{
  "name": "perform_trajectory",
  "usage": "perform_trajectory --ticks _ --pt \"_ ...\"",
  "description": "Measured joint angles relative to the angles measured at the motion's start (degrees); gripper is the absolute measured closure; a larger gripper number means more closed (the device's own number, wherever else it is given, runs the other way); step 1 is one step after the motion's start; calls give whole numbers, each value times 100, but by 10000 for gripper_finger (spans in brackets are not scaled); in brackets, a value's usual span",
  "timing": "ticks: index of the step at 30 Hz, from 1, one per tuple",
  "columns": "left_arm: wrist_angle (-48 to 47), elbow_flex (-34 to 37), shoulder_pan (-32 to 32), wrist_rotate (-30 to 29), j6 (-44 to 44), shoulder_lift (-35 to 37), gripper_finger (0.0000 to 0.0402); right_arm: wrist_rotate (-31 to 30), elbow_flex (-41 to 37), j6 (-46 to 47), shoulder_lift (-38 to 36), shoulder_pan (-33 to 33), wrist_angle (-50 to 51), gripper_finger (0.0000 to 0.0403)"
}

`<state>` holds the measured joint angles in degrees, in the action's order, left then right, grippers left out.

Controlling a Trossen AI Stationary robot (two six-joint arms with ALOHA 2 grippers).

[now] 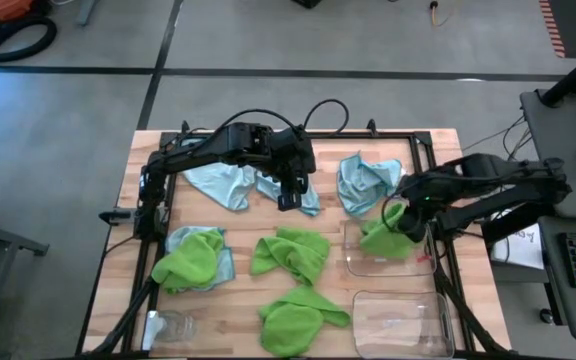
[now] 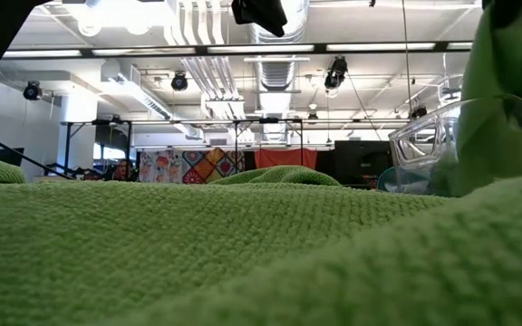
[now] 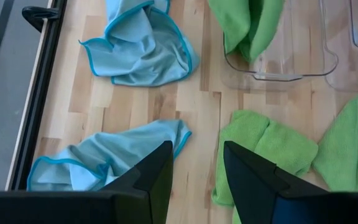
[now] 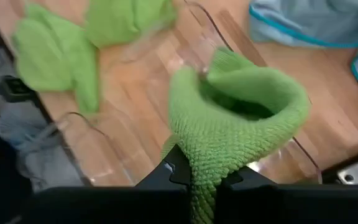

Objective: Sort microfiber towel by color & place in baskets
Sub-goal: Put the green microfiber cloth into the top transparent bin

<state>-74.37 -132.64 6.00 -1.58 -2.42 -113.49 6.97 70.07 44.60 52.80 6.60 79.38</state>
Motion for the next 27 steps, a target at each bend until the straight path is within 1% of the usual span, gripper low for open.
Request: perform_trajectory --ticks 6,10,17,23,27 --pt "0 0 0 2 0 0 274 68 -744 142 0 40 -310 394" --pt "2 0 0 4 0 0 274 302 -1313 222 18 42 -570 394" --pt "5 0 0 11 20 0 274 875 -2003 395 50 100 -1240 394" --pt "0 1 0 11 20 0 274 1948 -2378 398 65 522 -2517 394" --pt "1 1 -2 12 15 0 274 2061 -2382 393 66 856 -2794 394"
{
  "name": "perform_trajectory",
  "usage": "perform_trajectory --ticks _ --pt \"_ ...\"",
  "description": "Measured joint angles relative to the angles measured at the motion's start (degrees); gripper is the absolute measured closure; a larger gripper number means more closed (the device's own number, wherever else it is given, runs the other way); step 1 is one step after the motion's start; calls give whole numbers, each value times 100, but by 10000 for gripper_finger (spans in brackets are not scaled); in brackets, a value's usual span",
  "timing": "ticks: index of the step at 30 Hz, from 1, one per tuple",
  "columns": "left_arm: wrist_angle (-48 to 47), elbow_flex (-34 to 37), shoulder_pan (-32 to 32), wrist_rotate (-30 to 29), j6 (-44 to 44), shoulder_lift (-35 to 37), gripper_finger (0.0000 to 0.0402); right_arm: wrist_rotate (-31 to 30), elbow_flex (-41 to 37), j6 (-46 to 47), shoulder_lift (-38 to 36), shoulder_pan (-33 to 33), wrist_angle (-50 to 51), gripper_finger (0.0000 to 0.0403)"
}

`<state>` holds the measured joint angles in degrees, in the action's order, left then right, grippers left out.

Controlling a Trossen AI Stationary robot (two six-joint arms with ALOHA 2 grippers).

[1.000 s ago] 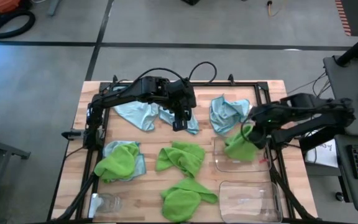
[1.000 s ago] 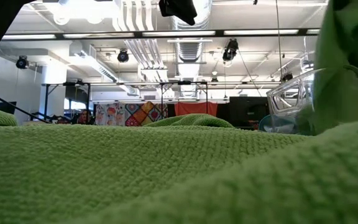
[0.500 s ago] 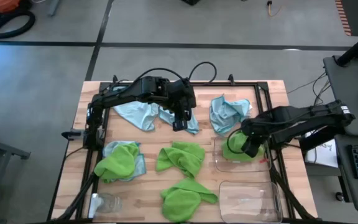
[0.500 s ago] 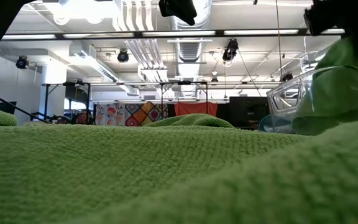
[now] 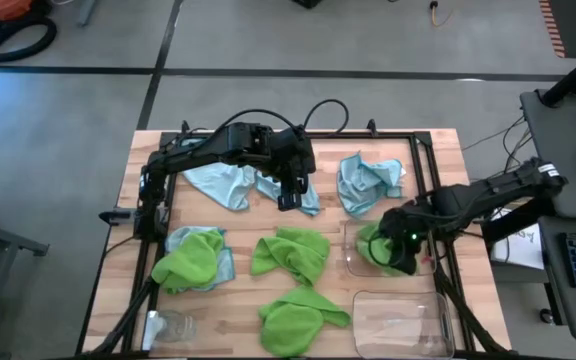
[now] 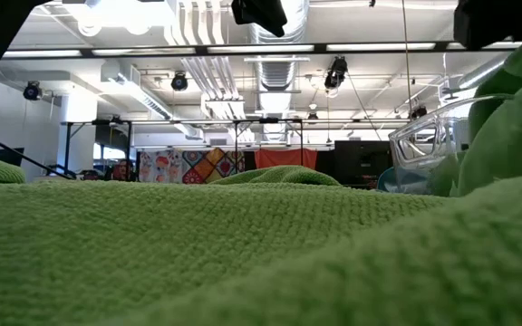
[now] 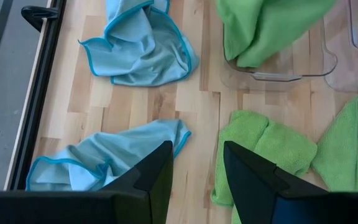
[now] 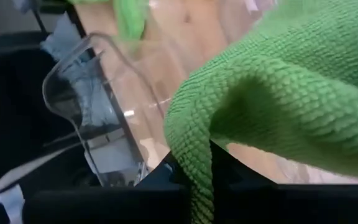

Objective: Sort microfiber towel by color & place in baskets
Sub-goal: Put the green microfiber cloth into the top transparent bin, then put the blue microfiber cloth into the bottom transparent bin

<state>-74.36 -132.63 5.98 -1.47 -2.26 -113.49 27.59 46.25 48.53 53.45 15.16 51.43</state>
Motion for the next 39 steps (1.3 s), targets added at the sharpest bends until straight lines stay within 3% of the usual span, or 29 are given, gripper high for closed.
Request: perform_trajectory --ticks 6,11,14,26,31,39 --pt "-1 1 0 -1 0 0 274 -63 34 92 2 327 7 394" --pt "-1 -1 0 -1 2 0 274 -644 34 118 127 336 9 393" --pt "0 1 0 -1 2 0 274 -666 34 94 236 335 9 388" --pt "-1 1 0 24 2 0 274 -674 34 -163 560 316 13 301" --pt "-258 1 2 230 -119 0 274 -736 225 -312 603 214 57 284" --pt "-1545 1 2 198 -114 151 274 -2302 1154 -1167 601 168 340 289"
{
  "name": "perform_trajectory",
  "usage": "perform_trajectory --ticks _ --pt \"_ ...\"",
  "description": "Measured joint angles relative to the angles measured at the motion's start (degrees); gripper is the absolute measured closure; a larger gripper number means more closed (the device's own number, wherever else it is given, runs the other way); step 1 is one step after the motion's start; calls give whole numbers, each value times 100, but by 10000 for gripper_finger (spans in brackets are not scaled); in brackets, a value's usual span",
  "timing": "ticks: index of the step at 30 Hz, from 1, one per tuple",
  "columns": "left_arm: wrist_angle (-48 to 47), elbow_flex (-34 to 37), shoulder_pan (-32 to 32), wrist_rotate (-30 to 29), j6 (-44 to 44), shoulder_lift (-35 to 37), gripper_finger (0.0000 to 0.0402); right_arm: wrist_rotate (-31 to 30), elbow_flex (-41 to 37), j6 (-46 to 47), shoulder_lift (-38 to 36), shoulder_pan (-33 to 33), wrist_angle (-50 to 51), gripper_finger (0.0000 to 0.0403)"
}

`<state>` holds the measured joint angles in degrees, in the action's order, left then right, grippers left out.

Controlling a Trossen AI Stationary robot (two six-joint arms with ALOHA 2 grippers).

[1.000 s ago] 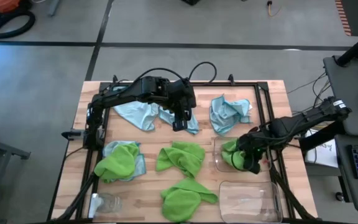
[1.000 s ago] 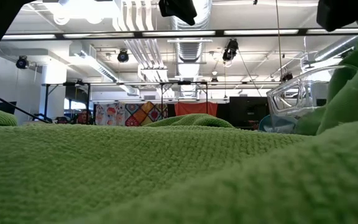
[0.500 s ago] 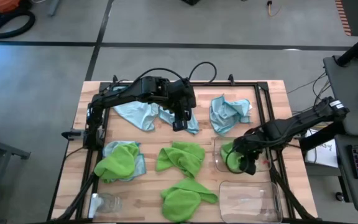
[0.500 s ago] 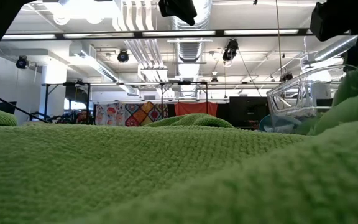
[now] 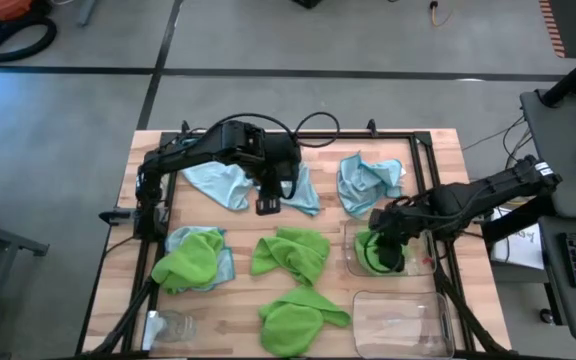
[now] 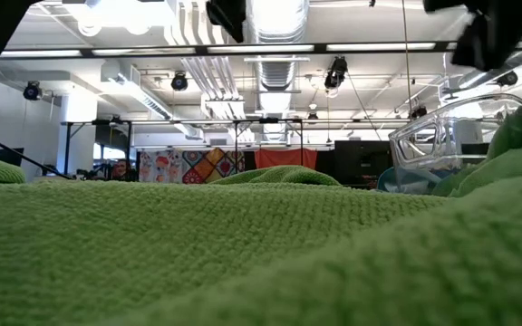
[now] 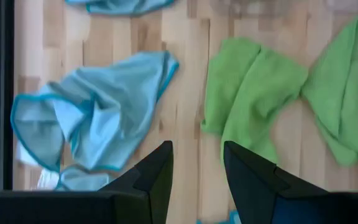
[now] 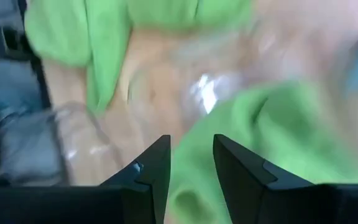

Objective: Sort microfiber towel by color & place in baskets
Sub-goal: Put the blue microfiber cloth into the bottom transparent bin

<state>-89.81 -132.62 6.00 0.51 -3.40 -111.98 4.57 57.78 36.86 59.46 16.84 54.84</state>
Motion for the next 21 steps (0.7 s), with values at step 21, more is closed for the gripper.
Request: perform_trajectory --ticks 21 --pt "509 3354 445 -1113 991 1737 274 -969 181 -393 -11 4 48 299"
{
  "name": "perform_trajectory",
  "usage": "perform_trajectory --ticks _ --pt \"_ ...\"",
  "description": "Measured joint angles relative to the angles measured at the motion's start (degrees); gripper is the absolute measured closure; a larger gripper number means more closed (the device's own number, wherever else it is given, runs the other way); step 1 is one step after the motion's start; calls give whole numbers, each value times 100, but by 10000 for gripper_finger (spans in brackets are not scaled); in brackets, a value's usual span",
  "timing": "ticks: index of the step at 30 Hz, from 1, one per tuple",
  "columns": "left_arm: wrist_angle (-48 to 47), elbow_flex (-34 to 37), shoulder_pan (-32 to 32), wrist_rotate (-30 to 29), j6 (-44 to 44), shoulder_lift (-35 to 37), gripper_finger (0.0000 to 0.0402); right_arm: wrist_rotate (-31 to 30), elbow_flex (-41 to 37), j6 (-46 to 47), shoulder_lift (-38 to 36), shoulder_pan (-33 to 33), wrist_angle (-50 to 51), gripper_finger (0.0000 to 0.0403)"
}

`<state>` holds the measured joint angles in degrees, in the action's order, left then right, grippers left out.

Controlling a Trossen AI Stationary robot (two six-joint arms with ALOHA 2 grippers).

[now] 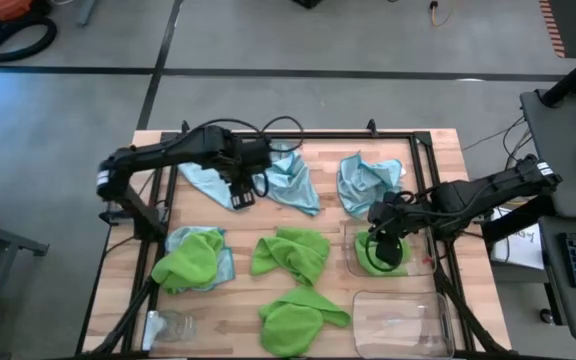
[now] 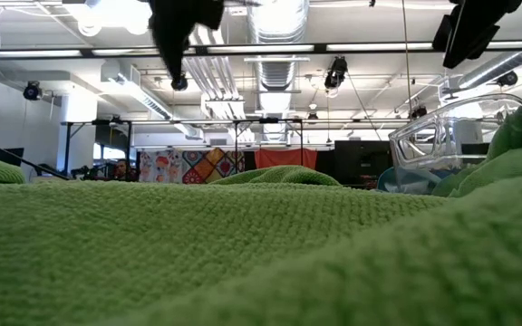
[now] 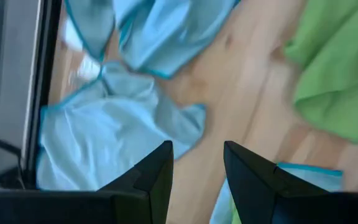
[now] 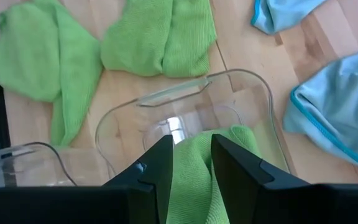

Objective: Sort microfiber towel by color & place in baskets
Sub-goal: Put the blue microfiber cloth into the bottom transparent bin

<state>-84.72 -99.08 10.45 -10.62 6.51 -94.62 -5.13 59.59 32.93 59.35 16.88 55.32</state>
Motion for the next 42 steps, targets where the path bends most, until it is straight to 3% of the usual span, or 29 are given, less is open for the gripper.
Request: perform_trajectory --ticks 10,16,29,42 --pt "2351 3053 339 -21 -72 1389 274 4 26 -96 0 -2 -188 299" --pt "3013 4089 753 -827 316 1737 274 62 28 -363 0 -2 -655 304" --pt "3963 4942 1178 -642 500 1275 274 81 79 -611 0 -2 -804 305" --pt "4367 4928 1195 -400 320 260 274 105 79 -664 2 -2 -808 305"
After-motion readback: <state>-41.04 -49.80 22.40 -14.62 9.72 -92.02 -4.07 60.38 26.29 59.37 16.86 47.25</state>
